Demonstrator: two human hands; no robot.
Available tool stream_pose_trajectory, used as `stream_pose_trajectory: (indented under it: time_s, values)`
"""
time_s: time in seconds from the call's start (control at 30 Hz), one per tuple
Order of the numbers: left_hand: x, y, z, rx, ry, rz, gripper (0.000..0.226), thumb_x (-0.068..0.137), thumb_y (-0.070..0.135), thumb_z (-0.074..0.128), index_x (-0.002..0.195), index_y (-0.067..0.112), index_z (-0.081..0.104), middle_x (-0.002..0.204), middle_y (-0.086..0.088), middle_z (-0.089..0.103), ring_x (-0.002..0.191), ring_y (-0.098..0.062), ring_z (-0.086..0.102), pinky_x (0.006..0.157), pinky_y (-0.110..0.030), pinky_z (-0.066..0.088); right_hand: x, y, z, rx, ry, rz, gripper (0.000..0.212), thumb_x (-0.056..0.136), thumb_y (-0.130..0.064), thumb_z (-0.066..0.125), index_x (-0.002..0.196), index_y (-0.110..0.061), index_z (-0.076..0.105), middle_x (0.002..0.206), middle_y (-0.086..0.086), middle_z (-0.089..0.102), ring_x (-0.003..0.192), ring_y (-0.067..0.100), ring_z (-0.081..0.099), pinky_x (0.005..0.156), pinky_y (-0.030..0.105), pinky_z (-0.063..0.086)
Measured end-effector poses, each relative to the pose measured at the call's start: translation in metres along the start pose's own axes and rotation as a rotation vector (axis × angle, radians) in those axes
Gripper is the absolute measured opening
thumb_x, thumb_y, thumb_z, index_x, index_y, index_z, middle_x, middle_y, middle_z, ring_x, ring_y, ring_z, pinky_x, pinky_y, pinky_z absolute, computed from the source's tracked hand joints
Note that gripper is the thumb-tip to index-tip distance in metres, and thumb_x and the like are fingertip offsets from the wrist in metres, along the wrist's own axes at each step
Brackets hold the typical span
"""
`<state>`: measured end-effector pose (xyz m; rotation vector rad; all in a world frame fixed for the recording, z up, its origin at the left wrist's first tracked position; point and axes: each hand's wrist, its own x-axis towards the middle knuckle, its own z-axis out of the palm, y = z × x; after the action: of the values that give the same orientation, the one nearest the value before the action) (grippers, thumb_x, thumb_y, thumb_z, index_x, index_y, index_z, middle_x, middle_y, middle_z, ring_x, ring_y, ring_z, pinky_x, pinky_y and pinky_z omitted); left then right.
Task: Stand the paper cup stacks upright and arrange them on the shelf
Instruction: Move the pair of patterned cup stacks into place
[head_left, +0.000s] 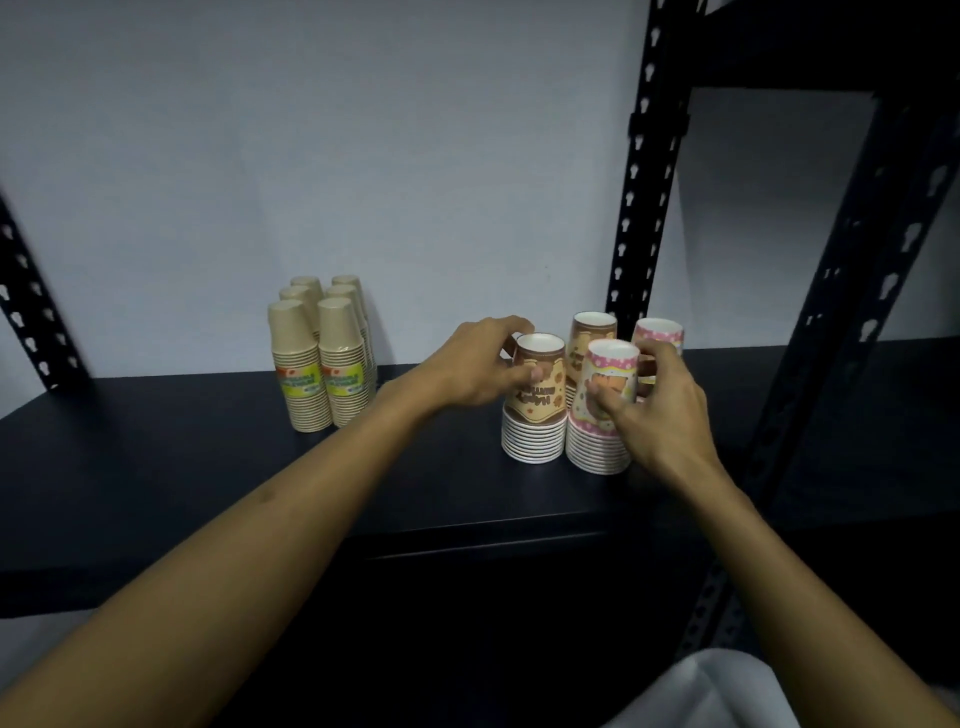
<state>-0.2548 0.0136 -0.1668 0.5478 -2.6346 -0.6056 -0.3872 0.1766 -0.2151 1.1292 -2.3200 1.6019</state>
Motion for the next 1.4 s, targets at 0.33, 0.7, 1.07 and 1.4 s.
stream_pose_trajectory:
  time_s: [0.33,0.7,1.07,1.4]
  values:
    - [-0.017,-0.051,-0.055,0.403,-0.038,-0.085,0.049,0.093,0.04,0.069,0.131,0.012,0.056,0.126,-0.01,0.068,0.109,-0.027,0.064,0.091,-0.039,0.051,0.032,-0.03,0.066,-0.082,-0.26,-0.174,0.064,0.086,-0.026,0.079,0.14,-0.011,0.049,0.134,0.013,0.057,0.12,0.028,0.059,0.101,0.038,0.048]
    - [0.001,-0.05,-0.079,0.67,-0.152,-0.124,0.051,0.098,0.047,0.059,0.131,0.009,0.055,0.132,-0.011,0.062,0.119,-0.029,0.057,0.092,-0.037,0.046,0.08,-0.053,0.077,-0.189,-0.492,-0.17,0.072,0.077,-0.041,0.085,0.136,-0.018,0.05,0.122,0.002,0.062,0.104,0.024,0.064,0.087,0.041,0.056]
    - [0.049,-0.049,-0.098,0.76,-0.366,-0.032,0.058,0.087,0.04,0.077,0.139,0.022,0.06,0.129,0.0,0.069,0.112,-0.023,0.065,0.091,-0.035,0.052,0.119,-0.052,0.096,-0.23,-0.626,-0.321,0.047,0.081,-0.029,0.084,0.123,-0.015,0.066,0.124,0.003,0.067,0.098,0.022,0.067,0.085,0.034,0.055]
    - [0.086,-0.08,-0.104,0.842,-0.375,-0.034,0.056,0.089,0.033,0.076,0.14,0.019,0.059,0.131,-0.003,0.069,0.112,-0.024,0.066,0.095,-0.036,0.052,0.149,-0.047,0.136,-0.164,-0.61,-0.328,0.054,0.087,-0.026,0.079,0.135,-0.011,0.058,0.135,0.009,0.061,0.105,0.025,0.064,0.082,0.03,0.049]
